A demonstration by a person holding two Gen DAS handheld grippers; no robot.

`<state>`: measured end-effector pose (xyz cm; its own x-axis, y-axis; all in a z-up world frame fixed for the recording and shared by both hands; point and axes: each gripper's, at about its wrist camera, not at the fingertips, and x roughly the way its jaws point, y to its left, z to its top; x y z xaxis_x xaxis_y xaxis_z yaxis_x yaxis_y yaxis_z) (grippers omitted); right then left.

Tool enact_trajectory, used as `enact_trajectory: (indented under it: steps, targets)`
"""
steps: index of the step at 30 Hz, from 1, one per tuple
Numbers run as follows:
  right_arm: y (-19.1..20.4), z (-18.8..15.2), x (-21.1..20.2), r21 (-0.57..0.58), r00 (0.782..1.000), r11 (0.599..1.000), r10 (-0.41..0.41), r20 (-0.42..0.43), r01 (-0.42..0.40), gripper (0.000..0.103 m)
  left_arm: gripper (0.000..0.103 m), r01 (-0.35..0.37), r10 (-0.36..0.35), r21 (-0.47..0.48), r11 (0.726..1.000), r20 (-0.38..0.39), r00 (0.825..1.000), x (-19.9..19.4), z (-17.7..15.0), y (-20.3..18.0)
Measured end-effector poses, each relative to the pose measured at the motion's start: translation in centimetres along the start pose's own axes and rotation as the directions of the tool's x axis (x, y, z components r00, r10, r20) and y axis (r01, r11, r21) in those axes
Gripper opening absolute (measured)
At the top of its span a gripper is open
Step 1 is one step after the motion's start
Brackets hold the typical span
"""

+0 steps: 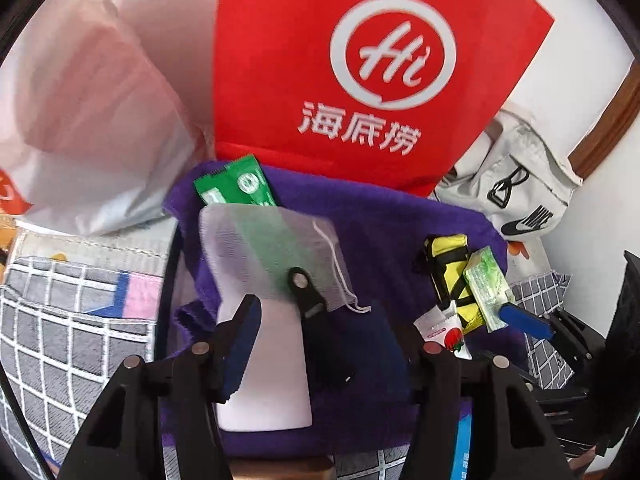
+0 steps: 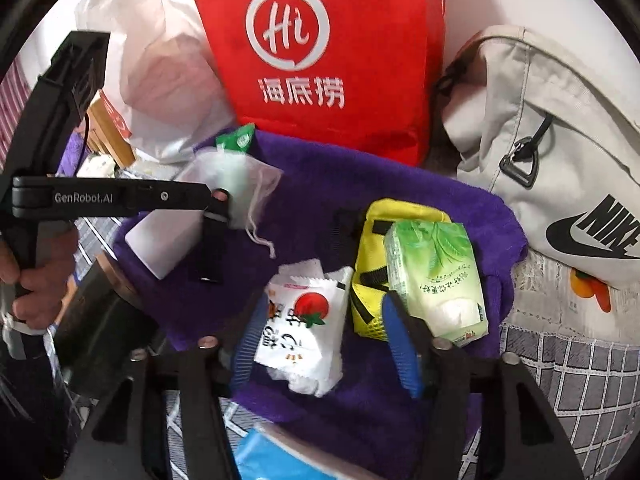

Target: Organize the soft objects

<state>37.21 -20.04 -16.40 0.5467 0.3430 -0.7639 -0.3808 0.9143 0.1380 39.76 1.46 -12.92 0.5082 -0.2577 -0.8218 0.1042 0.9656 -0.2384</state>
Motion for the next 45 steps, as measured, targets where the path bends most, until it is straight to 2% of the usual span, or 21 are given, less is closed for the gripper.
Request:
enact_trajectory:
  steps: [4, 8, 10, 12, 21, 25, 32, 37, 43, 45]
  targets:
    - [1.2, -0.1, -2.5, -0.007, 0.999, 1.000, -0.003, 0.047, 0.003, 0.063, 0.055, -0.012, 0.012, -0.021, 1.000, 0.011, 1.000, -2.1, -0.5, 0.5]
    - [3.2, -1.2, -4.2, -0.027, 0.999, 1.000, -0.006, 0.053, 0.008, 0.063, 0.055, -0.044, 0.046, -0.032, 0.998, 0.045, 0.998, -4.8, -1.8, 0.9]
    - [4.5, -2.4, -5.1, -0.038, 0.999, 0.999, 0.017, 0.046, -0.015, 0.063, 0.055, -0.069, 0.072, -0.045, 0.997, 0.063, 0.995, -6.3, -2.8, 1.3]
    - [5.5, -3.5, -5.8, -0.043, 0.999, 0.999, 0.029, 0.040, -0.027, 0.063, 0.055, -0.062, 0.065, -0.049, 0.997, 0.069, 0.995, -7.7, -3.8, 1.8]
    - [12.4, -10.1, -8.4, -0.136, 0.992, 0.984, 0.110, -0.059, -0.118, 0.063, 0.055, -0.052, 0.057, -0.059, 0.997, 0.087, 0.995, -12.4, -10.1, 2.4]
    - [13.5, -12.4, -10.1, -0.118, 0.992, 0.985, 0.120, -0.050, -0.125, 0.063, 0.055, -0.056, 0.060, -0.052, 0.997, 0.074, 0.995, -13.6, -13.6, 2.3]
    - [14.4, -15.5, -11.2, -0.073, 0.993, 0.990, 0.118, -0.014, -0.119, 0.063, 0.055, -0.085, 0.086, -0.041, 0.996, 0.048, 0.995, -14.2, -19.5, 2.0]
    - [15.3, -18.1, -9.9, -0.058, 0.992, 0.991, 0.116, -0.054, -0.119, 0.063, 0.054, -0.089, 0.090, -0.043, 0.995, 0.012, 0.996, -13.9, -23.1, 2.3]
    - [14.3, -20.5, -11.0, -0.023, 0.992, 0.992, 0.124, -0.039, -0.125, 0.063, 0.054, -0.065, 0.065, -0.002, 0.998, -0.032, 0.997, -12.6, -25.8, 0.7]
    - [13.7, -20.9, -11.6, -0.003, 0.993, 0.993, 0.114, -0.018, -0.114, 0.063, 0.050, -0.073, 0.074, 0.025, 0.997, -0.042, 0.996, -12.1, -26.3, 0.0]
